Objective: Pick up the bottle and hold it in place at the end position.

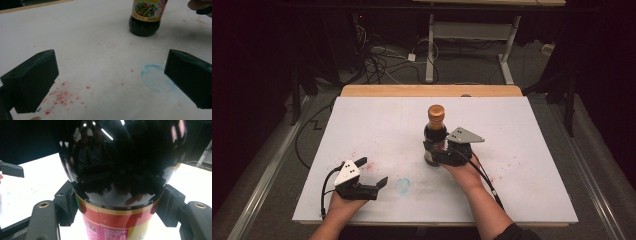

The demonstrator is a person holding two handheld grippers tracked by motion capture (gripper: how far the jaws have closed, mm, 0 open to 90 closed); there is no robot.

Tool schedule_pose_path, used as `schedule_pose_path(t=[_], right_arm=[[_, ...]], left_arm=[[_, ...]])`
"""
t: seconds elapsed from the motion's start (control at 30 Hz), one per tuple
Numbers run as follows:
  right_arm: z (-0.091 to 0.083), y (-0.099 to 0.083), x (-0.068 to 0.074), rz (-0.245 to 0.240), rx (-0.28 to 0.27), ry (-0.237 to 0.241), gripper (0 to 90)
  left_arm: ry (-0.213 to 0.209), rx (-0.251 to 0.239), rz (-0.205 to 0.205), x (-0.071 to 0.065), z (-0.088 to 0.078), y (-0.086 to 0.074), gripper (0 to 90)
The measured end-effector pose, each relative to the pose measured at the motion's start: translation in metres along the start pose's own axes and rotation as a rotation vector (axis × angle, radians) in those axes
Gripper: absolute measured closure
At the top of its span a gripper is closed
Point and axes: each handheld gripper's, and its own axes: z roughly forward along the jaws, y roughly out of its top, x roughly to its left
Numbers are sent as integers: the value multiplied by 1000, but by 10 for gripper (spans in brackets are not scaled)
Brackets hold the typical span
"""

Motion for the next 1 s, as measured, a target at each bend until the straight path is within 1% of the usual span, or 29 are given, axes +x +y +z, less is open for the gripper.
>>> schedule_pose_path(t=[0.13,0.47,0.53,0.7,0.77,0.8,0.87,0.97,1.0], right_arm=[[-1,-1,0,-5,1,2,309],[0,-1,-2,11,1,20,288],[0,0,-3,10,-2,18,261],[-2,0,-6,35,-1,20,169],[-4,0,-7,36,-4,22,154],[-5,1,-6,44,-8,27,145],[-8,1,-6,41,-12,32,120],[-15,-1,-6,45,-15,42,112],[-18,-2,-6,44,-21,43,111]], left_arm=[[1,0,-1,0,0,0,0],[0,2,-3,1,0,0,0],[0,2,-5,1,0,0,0],[-2,4,-6,1,0,0,0],[-3,5,-6,1,0,0,0],[-1,6,-8,1,0,0,0],[-4,10,-12,1,1,1,0],[-6,17,-13,1,1,2,0],[-10,19,-20,1,2,2,0]])
